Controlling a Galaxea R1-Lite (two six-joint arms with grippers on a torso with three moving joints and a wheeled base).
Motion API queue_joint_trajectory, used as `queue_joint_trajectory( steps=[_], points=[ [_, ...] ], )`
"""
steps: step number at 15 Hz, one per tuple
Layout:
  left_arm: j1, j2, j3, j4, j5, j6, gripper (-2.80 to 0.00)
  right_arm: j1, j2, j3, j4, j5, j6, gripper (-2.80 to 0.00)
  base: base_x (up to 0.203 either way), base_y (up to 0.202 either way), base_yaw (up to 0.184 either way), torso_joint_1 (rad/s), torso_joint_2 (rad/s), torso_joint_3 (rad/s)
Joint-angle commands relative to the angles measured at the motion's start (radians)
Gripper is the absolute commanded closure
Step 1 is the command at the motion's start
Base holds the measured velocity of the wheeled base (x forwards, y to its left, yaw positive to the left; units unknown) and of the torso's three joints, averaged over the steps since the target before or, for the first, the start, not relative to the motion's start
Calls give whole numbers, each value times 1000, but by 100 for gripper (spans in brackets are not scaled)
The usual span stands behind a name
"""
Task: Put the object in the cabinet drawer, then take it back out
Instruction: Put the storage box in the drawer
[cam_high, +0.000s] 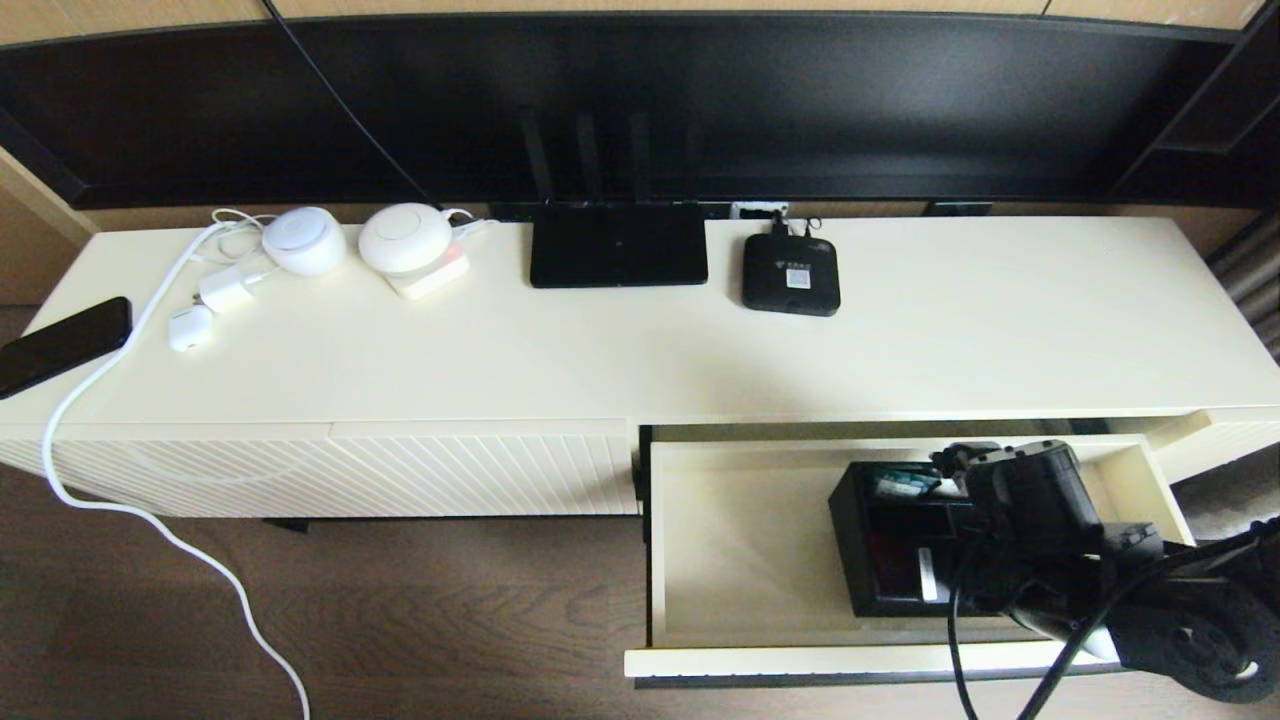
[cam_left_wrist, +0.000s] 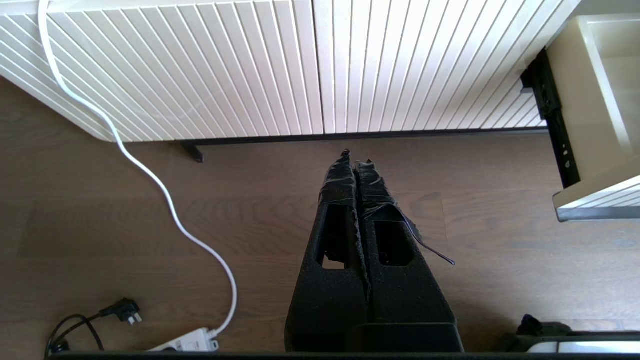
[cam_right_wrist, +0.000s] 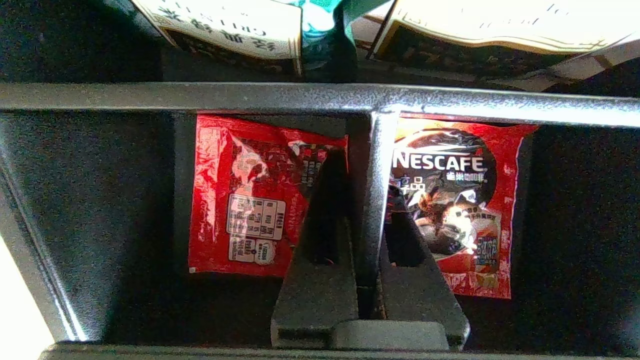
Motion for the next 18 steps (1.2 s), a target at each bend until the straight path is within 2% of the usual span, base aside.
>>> queue_joint_trajectory(
  steps=[1, 5, 6, 11, 14, 16, 18],
  points=[
    [0, 2, -1, 1, 0, 1, 0, -3, 66, -5, -15, -1, 3, 0, 0, 0, 0, 0, 0, 0],
    [0, 2, -1, 0, 0, 1, 0, -10, 112, -10, -50, -2, 0, 0, 0, 0, 0, 0, 0, 0],
    [0, 0, 0, 0, 0, 1, 0, -10, 116, -13, -51, -2, -3, -280, 0, 0, 0, 0, 0, 0],
    [0, 2, 0, 0, 0, 1, 0, -9, 76, -16, -52, -5, -9, -280, 0, 0, 0, 0, 0, 0],
    [0, 2, -1, 0, 0, 1, 0, -6, -61, -11, -36, -10, -46, -280, 0, 0, 0, 0, 0, 0],
    [0, 2, -1, 1, 0, 1, 0, -11, -157, -12, 28, -10, -106, -280, 0, 0, 0, 0, 0, 0],
    [0, 2, -1, 1, 0, 1, 0, -15, -224, -18, 129, -11, -128, -280, 0, 0, 0, 0, 0, 0]
  ],
)
